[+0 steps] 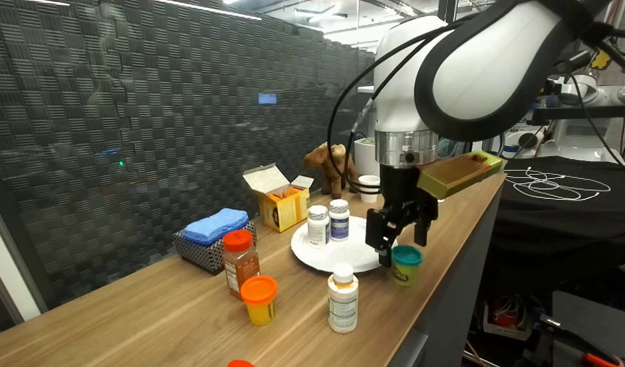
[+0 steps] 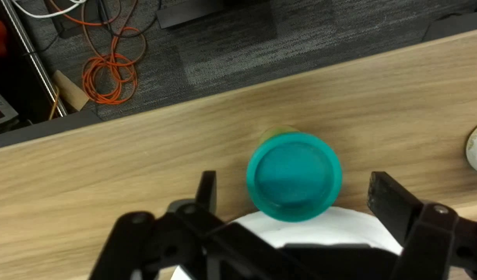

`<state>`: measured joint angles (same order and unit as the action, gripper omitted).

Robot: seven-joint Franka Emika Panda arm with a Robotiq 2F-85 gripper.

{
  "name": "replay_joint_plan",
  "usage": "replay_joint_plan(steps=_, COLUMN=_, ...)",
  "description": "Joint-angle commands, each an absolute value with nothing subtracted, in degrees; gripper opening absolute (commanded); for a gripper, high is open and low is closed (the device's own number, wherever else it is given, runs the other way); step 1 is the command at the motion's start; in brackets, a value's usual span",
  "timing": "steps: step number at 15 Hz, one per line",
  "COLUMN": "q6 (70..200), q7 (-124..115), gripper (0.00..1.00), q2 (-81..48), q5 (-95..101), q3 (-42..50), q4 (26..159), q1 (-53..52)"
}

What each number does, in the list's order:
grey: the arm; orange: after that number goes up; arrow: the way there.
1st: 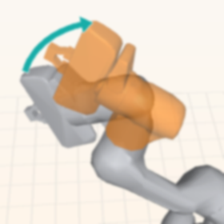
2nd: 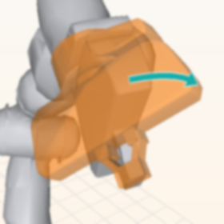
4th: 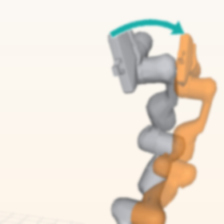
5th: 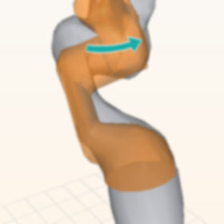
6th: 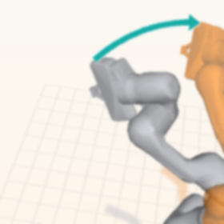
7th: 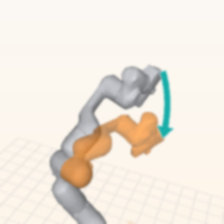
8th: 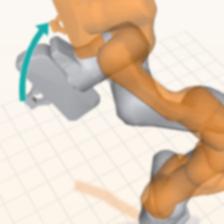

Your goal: Put the containers and strawberry toy on the white plate

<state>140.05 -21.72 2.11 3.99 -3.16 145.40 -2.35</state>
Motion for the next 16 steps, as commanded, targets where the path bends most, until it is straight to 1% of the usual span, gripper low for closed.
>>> replay_joint_plan(steps=1, q6=141.55, q7=-22.29, gripper=1.0, q2=4.6, q5=2.15, q3=-3.64, q4=148.16, q1=-2.79)
replay_joint_plan(steps=2, q6=141.51, q7=-21.89, gripper=1.0, q2=4.59, q5=1.41, q3=-3.66, q4=148.37, q1=-2.85)
replay_joint_plan(steps=3, q6=141.6, q7=-21.75, gripper=0.75, q2=4.49, q5=0.87, q3=-3.65, q4=148.47, q1=-2.84)
replay_joint_plan(steps=4, q6=141.74, q7=-21.95, gripper=0.74, q2=4.51, q5=0.85, q3=-3.64, q4=148.59, q1=-2.8)
replay_joint_plan(steps=9, q6=143.7, q7=-22.92, gripper=0.33, q2=4.39, q5=1.77, q3=-3.5, q4=148.94, q1=-2.51)
replay_joint_plan(steps=10, q6=143.79, q7=-22.85, gripper=0.28, q2=4.51, q5=1.69, q3=-3.48, q4=148.96, q1=-2.49)
replay_joint_plan(steps=13, q6=143.14, q7=-22.03, gripper=0.24, q2=5.28, q5=0.97, q3=-3.31, q4=148.71, q1=-2.38)
replay_joint_plan(steps=16, q6=139.76, q7=-24.67, gripper=0.24, q2=7.39, q5=3.4, q3=-2.99, q4=147.28, q1=-1.52)
